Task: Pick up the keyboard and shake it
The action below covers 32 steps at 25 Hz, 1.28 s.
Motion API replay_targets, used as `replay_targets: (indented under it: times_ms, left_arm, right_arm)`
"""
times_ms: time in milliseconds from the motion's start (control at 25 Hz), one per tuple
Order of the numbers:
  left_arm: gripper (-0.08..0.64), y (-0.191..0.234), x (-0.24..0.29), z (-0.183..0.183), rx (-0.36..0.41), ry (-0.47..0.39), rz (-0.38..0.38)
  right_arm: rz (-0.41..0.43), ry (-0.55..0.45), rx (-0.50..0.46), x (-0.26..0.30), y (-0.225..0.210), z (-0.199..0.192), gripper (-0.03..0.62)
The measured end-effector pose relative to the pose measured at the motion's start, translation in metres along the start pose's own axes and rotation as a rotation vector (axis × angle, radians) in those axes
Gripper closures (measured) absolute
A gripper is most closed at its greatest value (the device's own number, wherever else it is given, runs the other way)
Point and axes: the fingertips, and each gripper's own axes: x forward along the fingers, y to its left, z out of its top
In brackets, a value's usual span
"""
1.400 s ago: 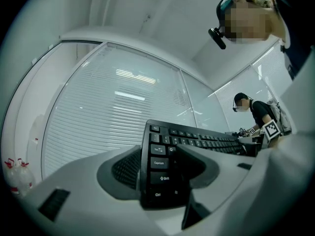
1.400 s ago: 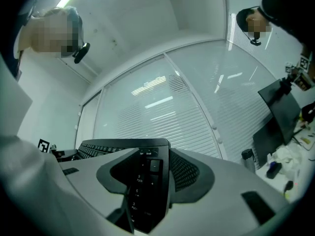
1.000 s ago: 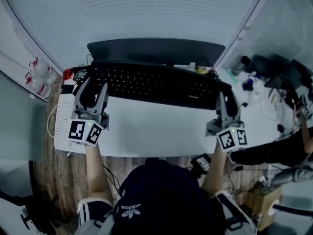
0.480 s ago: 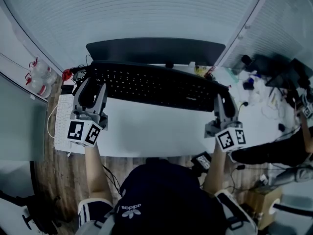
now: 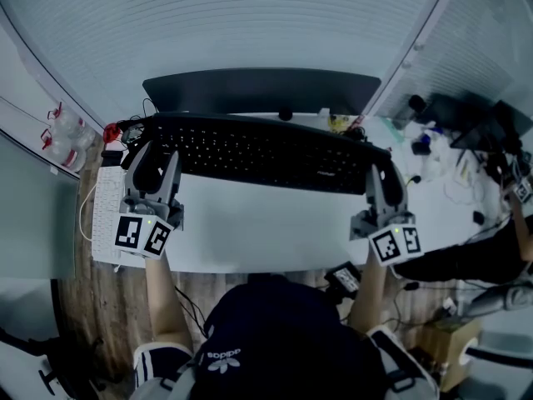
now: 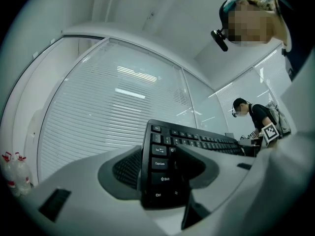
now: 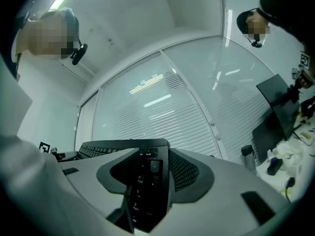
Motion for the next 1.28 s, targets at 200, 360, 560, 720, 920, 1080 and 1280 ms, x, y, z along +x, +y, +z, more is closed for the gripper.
replay_targets:
  times_ms: [200, 360, 560, 720, 920, 1080, 1280]
  left_arm:
    - [0.341, -0.002, 0.006, -0.001, 0.011, 0.005, -0.001]
    - [0.342, -0.001, 0.005, 0.0, 0.017, 0.005, -0.009]
    - [0.342, -0.002, 0.006, -0.004, 0.014, 0.009, -0.005]
    - [0.342, -0.002, 0.005, -0.001, 0.016, 0.003, -0.006]
    - [0.342, -0.002, 0.003, 0.004, 0.018, -0.003, -0.005]
    - [0.342, -0.002, 0.002, 0.006, 0.021, -0.006, -0.003]
    - [0.342, -0.003, 0.001, 0.007, 0.027, -0.007, -0.005]
  right_arm:
    - [-0.013, 0.01, 0.005, 0.006, -0.004, -0.001, 0.407]
    - [0.003, 0.001, 0.001, 0.006, -0.006, -0.001, 0.407]
    - [-0.009, 0.002, -0.005, 0.006, -0.007, -0.002, 0.407]
    - [-0.006, -0.008, -0.023, 0.007, -0.003, 0.002, 0.407]
    - [-0.009, -0.018, -0.026, 0.006, 0.0, 0.006, 0.407]
    - [-0.005, -0.022, -0.026, 0.007, 0.002, 0.008, 0.407]
    - [-0.007, -0.026, -0.031, 0.006, 0.001, 0.008, 0.407]
